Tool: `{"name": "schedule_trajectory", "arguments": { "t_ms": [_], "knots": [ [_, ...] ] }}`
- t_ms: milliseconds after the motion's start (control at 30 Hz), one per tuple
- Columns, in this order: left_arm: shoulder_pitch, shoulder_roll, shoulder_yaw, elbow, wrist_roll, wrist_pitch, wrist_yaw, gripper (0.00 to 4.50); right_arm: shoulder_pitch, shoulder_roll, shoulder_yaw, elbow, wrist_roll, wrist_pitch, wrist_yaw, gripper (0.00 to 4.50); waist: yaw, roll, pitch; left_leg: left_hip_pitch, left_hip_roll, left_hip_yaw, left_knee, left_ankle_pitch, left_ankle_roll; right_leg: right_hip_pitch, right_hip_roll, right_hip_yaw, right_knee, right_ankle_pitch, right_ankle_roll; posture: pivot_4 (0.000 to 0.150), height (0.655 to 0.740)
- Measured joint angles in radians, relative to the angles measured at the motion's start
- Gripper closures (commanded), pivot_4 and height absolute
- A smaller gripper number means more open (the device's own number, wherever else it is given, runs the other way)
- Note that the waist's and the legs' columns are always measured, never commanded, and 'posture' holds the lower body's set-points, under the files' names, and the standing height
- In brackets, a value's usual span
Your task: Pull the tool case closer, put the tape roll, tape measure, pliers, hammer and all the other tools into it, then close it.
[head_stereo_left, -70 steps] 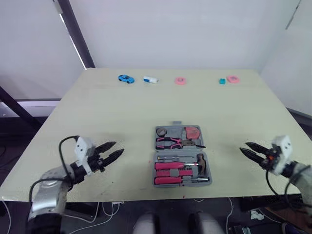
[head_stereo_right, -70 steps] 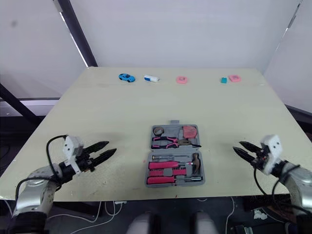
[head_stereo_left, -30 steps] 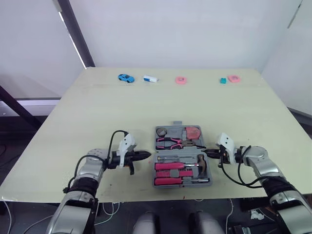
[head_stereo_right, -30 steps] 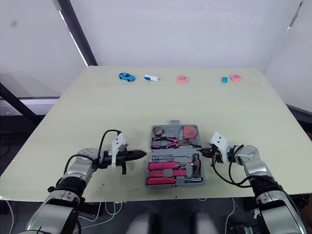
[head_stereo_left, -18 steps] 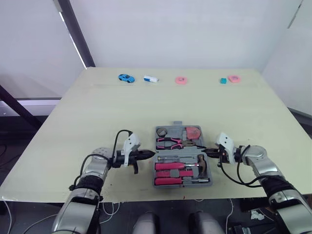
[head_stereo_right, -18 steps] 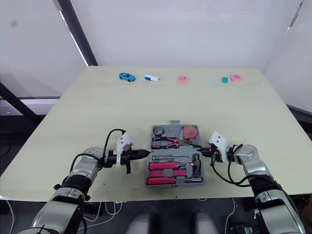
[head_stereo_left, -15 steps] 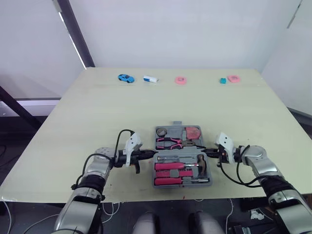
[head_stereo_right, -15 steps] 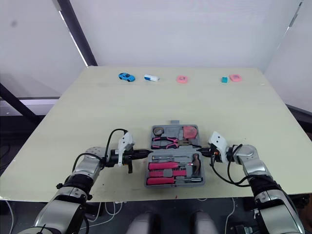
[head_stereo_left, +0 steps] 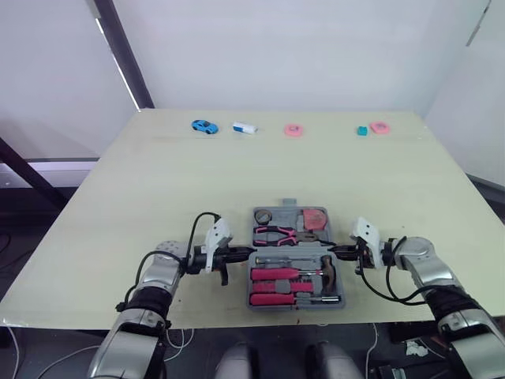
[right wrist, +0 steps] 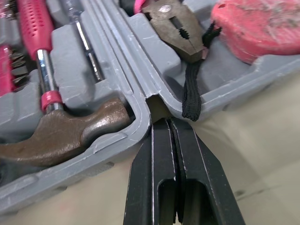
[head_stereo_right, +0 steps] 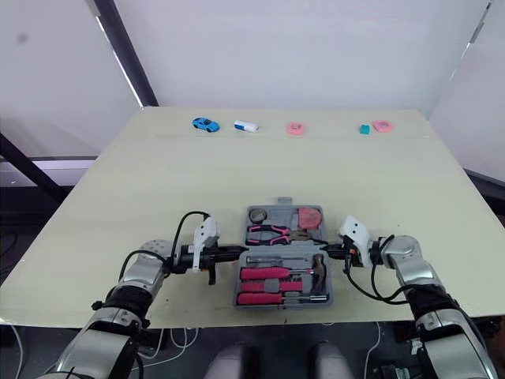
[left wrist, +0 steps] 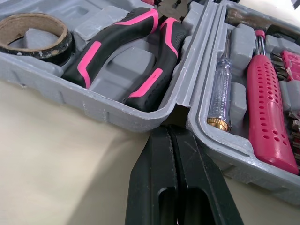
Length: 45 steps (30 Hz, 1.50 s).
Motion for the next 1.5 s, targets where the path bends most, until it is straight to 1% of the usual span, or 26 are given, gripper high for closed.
{"name": "schedule_trajectory", "arguments": {
  "t_ms": [400,1067,1200,1500],
  "knots": [
    [0.027,0.014,0.0,-0.047,-0.002,0.047,-0.036,4.47,0.027,-0.01,0.001,-0.054,0.003,0.056,0.033,4.5,-0.001,0.0,0.0,0.0,0.0,0.0,0.0,0.0,0.0,0.0,0.0,0.0,0.0,0.0,0.0,0.15,0.7395],
    [0.084,0.035,0.001,-0.14,-0.02,0.126,-0.049,4.47,0.034,-0.002,0.008,-0.063,-0.002,0.045,0.02,4.5,-0.004,0.0,0.0,0.001,0.0,0.0,0.0,0.0,0.0,0.0,0.0,0.0,0.001,0.0,0.0,0.15,0.7395],
    [0.085,0.036,0.002,-0.139,-0.022,0.112,-0.038,4.47,0.035,-0.002,0.009,-0.063,-0.002,0.042,0.017,4.5,-0.004,0.0,0.0,0.001,0.0,0.0,0.0,0.0,0.0,0.0,0.0,0.0,0.001,0.0,0.0,0.15,0.7395],
    [0.043,0.029,0.001,-0.056,-0.012,0.02,0.026,4.47,0.029,-0.033,-0.006,-0.031,0.011,0.033,0.012,4.5,-0.001,0.0,0.0,0.001,0.0,-0.001,0.004,0.0,0.0,0.001,0.0,0.0,0.002,0.001,0.001,0.15,0.7395]
  ]
}}
